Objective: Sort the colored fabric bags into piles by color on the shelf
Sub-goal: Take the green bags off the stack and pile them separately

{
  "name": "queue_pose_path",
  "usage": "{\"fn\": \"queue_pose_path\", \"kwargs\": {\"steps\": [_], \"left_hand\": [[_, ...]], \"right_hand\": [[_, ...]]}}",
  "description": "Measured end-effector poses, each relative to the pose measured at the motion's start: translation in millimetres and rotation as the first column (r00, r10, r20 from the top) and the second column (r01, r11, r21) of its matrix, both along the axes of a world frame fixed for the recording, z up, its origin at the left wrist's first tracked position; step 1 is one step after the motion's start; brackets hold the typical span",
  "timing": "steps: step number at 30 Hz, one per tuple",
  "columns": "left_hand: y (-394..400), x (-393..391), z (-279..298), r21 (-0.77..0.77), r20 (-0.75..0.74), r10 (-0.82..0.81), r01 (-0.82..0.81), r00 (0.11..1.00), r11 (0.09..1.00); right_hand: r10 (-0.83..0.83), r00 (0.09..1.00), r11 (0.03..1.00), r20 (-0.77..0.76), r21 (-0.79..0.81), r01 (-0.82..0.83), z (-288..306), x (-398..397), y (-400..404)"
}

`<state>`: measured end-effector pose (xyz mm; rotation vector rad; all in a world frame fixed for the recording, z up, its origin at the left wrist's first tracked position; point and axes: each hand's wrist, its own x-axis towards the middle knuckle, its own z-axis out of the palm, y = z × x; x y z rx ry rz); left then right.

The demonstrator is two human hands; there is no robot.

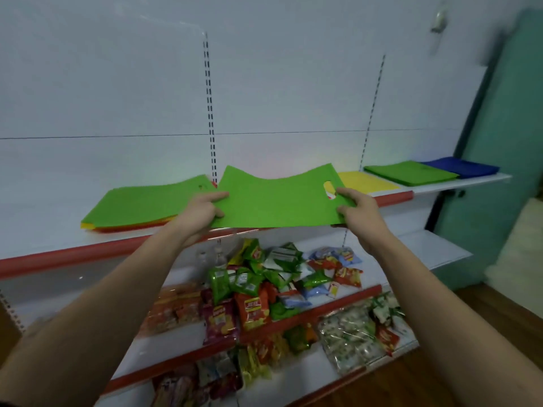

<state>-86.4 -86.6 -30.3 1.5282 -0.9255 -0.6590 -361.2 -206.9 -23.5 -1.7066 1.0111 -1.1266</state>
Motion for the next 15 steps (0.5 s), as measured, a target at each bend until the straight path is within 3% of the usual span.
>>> {"fn": "queue_pose_path", "kwargs": {"steps": [9, 15], "left_hand": [[-91.0, -147.6, -21.1, -0.064, -0.166, -0.170, 0.161, 0.971, 0.985], [-161.1, -222.8, -30.9, -0.048, -0.140, -0.302, 0.298, 0.943, 0.953]], "right_hand": [[-0.154, 0.987, 0.985, 0.043, 0.086, 0.150, -3.1, -173.1, -47.9], [-0.250, 0.968, 0.961, 0.012, 0.126, 0.247, -12.4, -257.7, -76.9]]}}
